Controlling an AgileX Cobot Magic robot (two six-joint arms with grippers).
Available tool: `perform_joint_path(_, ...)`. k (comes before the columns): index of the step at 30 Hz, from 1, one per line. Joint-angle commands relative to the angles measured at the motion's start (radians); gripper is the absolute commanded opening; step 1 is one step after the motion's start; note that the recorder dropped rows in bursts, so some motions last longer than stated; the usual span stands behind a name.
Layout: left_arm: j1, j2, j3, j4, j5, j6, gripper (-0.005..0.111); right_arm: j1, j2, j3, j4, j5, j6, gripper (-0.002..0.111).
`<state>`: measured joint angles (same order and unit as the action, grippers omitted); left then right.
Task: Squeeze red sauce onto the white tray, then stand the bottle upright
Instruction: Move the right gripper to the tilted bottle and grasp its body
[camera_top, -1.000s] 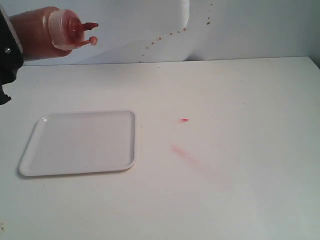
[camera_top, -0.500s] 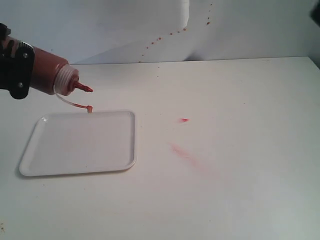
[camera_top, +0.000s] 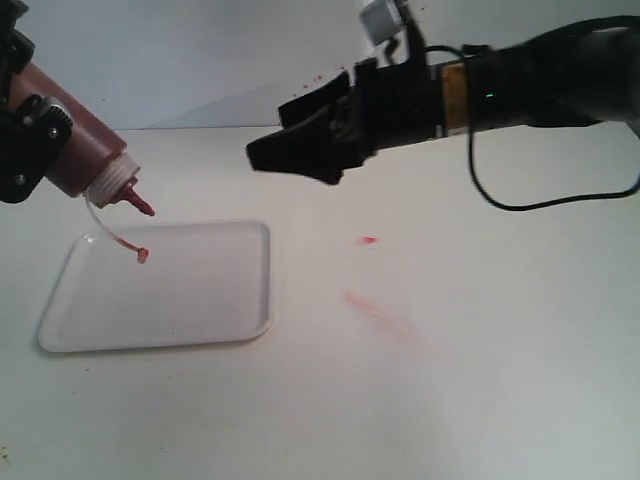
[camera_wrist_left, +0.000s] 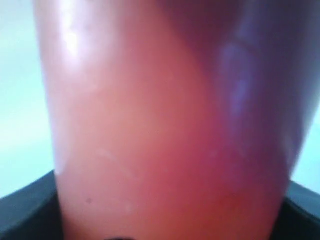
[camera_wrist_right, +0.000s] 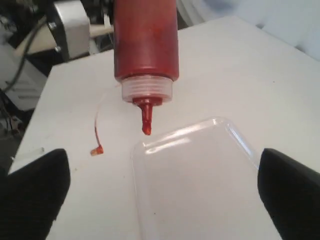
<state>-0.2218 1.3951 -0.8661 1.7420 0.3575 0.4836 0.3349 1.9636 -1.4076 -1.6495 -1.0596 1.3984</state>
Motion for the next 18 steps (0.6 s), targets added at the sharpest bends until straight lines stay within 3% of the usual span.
perform_joint_path(1, 0.001, -0.006, -0.016, 0.002, 0.007, 0.078, 0.0, 0.089, 0.051, -0.101, -0.042, 0.111, 0.027, 0.092)
perform_joint_path(8, 0.001, -0.006, -0.016, 0.002, -0.011, 0.144, 0.0, 0.155, 0.08, -0.195, 0.02, 0.281, 0.015, 0.085)
perform_joint_path(18, 0.001, -0.006, -0.016, 0.002, -0.044, 0.204, 0.0, 0.217, 0.209, -0.337, 0.038, 0.248, 0.074, 0.085)
